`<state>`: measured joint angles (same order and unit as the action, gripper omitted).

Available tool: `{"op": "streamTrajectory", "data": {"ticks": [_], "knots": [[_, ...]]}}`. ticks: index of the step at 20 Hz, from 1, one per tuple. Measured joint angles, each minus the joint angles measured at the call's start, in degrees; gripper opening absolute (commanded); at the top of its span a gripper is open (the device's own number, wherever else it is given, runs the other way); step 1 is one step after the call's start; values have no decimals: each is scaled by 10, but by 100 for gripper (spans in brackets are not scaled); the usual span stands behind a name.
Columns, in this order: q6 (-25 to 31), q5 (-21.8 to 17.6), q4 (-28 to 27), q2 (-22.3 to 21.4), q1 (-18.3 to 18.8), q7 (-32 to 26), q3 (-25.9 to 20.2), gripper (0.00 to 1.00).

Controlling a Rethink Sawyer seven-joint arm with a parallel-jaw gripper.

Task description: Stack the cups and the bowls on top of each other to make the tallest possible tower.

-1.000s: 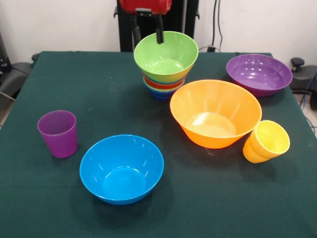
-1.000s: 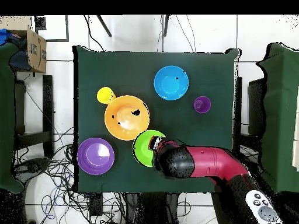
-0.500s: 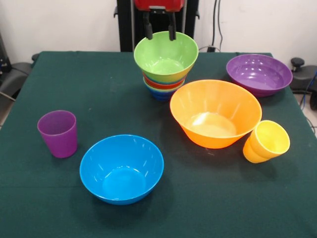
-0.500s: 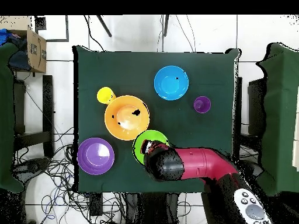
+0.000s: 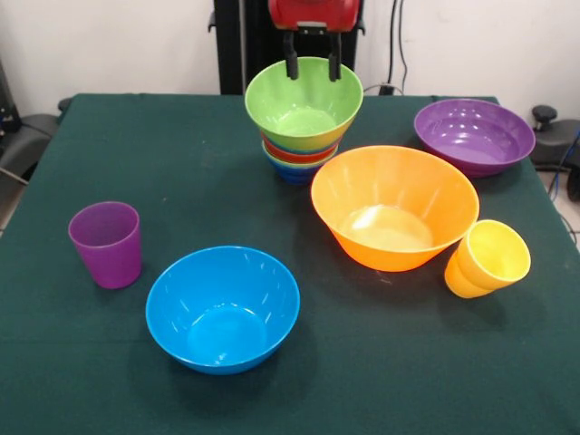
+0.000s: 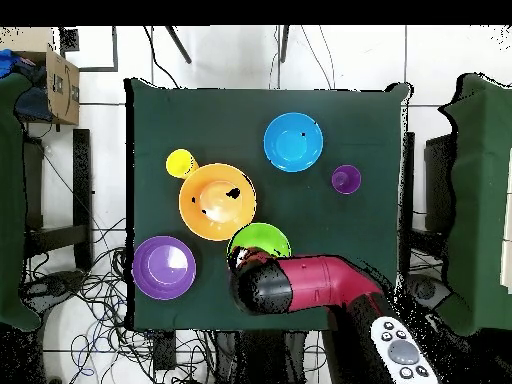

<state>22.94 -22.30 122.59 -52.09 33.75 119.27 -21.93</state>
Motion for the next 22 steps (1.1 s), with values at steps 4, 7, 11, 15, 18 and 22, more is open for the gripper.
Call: {"op": "streamTrajectory", "data": {"ticks": [4, 7, 11, 15, 18, 22], "knots": [[-18, -7, 0, 13, -18, 0, 24, 100], [-27, -13, 0, 21, -29, 0, 44, 100], [-33, -20, 0, 32, -36, 0, 66, 100], [-33, -24, 0, 42, -41, 0, 88, 100], [-36, -27, 0, 48, -46, 0, 102, 100], [-49, -27, -1, 60, -54, 0, 116, 100]]}}
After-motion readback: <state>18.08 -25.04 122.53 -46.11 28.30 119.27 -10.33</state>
